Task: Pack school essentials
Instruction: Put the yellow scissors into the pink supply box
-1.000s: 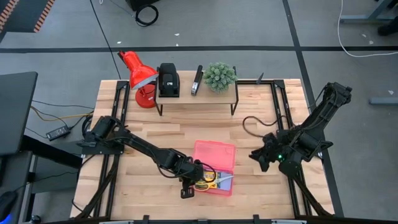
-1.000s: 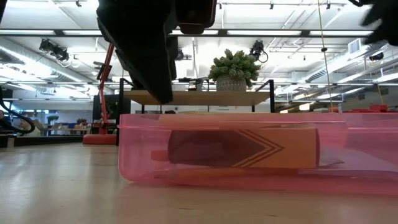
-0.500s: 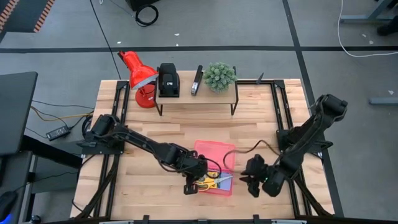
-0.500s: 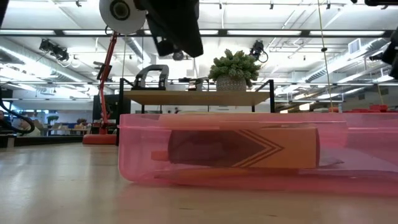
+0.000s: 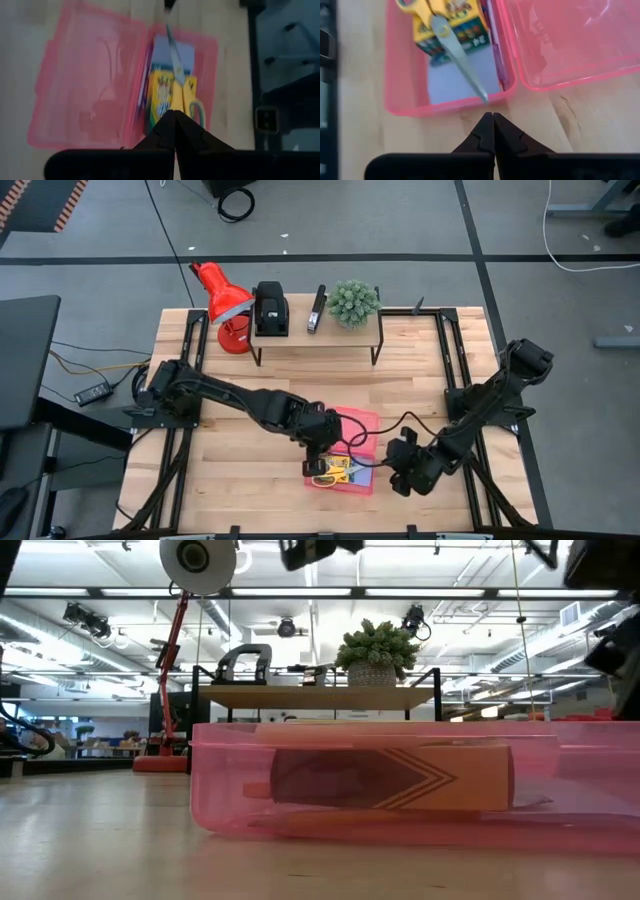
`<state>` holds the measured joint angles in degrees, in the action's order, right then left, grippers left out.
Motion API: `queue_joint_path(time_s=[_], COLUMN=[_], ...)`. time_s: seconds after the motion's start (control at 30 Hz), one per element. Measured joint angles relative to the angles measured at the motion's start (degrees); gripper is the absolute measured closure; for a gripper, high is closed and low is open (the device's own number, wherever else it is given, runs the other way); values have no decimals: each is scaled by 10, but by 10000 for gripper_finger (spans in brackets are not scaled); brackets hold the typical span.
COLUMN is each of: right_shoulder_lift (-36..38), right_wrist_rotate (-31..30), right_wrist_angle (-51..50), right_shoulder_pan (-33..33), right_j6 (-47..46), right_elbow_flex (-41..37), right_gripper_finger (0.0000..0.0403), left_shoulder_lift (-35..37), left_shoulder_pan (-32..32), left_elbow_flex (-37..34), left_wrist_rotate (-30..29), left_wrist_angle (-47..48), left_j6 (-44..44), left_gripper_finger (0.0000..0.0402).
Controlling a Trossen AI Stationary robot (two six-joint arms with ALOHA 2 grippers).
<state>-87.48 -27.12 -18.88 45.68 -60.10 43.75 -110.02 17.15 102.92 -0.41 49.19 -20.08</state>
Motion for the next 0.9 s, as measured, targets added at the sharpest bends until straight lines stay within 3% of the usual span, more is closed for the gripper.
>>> queue_joint_path(time_s=[0.33, 0.9], right_shoulder_lift=[-36, -33], right_wrist_rotate=[77, 135], right_wrist_angle=[58, 55], right_shoulder_pan=[-64, -65], right_j6=[72, 47], right_elbow_flex=[0, 0], right_gripper_finger=[399, 400], left_shoulder_lift=[0, 0], left_shoulder_pan=[-14, -6], left_elbow_flex=[22, 22], left_wrist_rotate=[-13, -17], left_wrist_angle=[34, 62], left_j6=[2, 2], left_gripper_finger=[397, 388])
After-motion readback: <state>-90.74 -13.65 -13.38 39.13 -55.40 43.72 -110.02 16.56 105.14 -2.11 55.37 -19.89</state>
